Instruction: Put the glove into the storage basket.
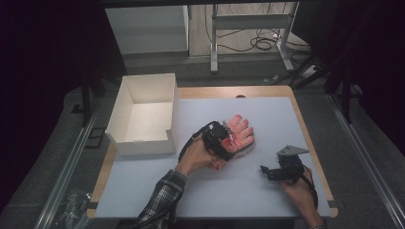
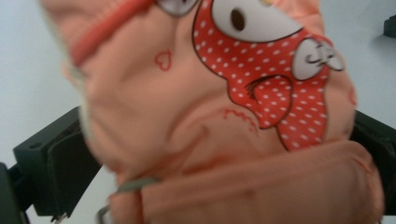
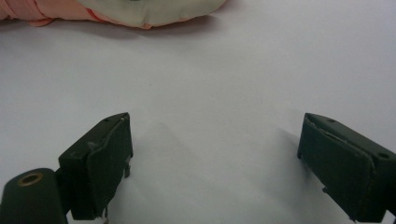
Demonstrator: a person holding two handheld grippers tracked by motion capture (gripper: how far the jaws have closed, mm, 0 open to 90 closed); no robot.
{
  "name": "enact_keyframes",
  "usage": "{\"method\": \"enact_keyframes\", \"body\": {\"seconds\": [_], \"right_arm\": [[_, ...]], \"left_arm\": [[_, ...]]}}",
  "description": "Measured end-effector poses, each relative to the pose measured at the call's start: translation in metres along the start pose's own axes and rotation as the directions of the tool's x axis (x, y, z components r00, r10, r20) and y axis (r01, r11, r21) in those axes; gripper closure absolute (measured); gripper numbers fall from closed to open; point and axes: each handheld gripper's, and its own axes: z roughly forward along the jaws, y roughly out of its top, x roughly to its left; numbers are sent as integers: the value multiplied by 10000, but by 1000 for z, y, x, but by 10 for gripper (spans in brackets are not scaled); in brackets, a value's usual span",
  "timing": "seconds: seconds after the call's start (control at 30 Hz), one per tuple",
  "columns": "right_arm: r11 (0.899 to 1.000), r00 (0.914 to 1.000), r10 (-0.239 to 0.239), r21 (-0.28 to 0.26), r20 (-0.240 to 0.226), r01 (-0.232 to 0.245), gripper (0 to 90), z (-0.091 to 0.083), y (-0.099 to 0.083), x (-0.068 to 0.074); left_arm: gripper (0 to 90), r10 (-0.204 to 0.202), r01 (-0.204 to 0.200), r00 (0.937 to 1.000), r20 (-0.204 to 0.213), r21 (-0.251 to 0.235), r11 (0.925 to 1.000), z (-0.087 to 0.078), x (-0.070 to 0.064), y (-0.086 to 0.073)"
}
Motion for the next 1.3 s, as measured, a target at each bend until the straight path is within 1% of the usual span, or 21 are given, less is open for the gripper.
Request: {"method": "enact_keyframes", "body": {"seconds": [0.13, 0.3, 0.4, 0.47, 0.5, 0.67, 0.8, 0.87, 0.93, 1.03, 1.13, 1.3], "right_arm": [[10000, 10000, -2, -1, -2, 2, 104, 0, 0, 0], [10000, 10000, -1, 2, -2, 1, 104, 0, 0, 0], [10000, 10000, -5, 4, -1, 5, 105, 0, 0, 0], [10000, 10000, -2, 4, 0, 2, 104, 0, 0, 0], [10000, 10000, -4, 4, 2, 4, 104, 0, 0, 0], [10000, 10000, -5, 2, 5, 5, 105, 0, 0, 0], [10000, 10000, -7, 2, 4, 7, 104, 0, 0, 0], [10000, 10000, -6, 3, 8, 6, 104, 0, 0, 0], [10000, 10000, -9, 4, 6, 9, 104, 0, 0, 0], [10000, 10000, -6, 2, 8, 6, 104, 0, 0, 0], [10000, 10000, -5, 1, 6, 5, 104, 0, 0, 0], [10000, 10000, -3, 0, 6, 3, 105, 0, 0, 0]], "left_arm": [[0, 53, -50, 9999, -125, 231, 9997, 7, -2, -1], [0, -3, 8, 9999, -141, 317, 9995, 11, -3, -3], [1, 45, -35, 9999, -162, 600, 9982, 15, -5, -4], [12, 88, -83, 9999, -57, 844, 9964, 19, -7, -4], [15, 128, -118, 9999, -98, 960, 9953, 20, -8, -4], [50, 82, -75, 10000, -51, 1169, 9931, 21, -9, -5], [129, 27, -16, 10000, -90, 1131, 9936, 18, -11, -6], [212, -100, 105, 9999, -56, 1115, 9937, 15, -13, -6], [289, -53, 49, 10000, 36, 1101, 9939, 13, -14, -6], [367, -118, 97, 9997, 214, 975, 9952, 10, -13, -7], [407, -138, 108, 9993, 357, 815, 9966, 8, -12, -8], [422, -104, 85, 9996, 265, 685, 9976, 5, -12, -7]]}}
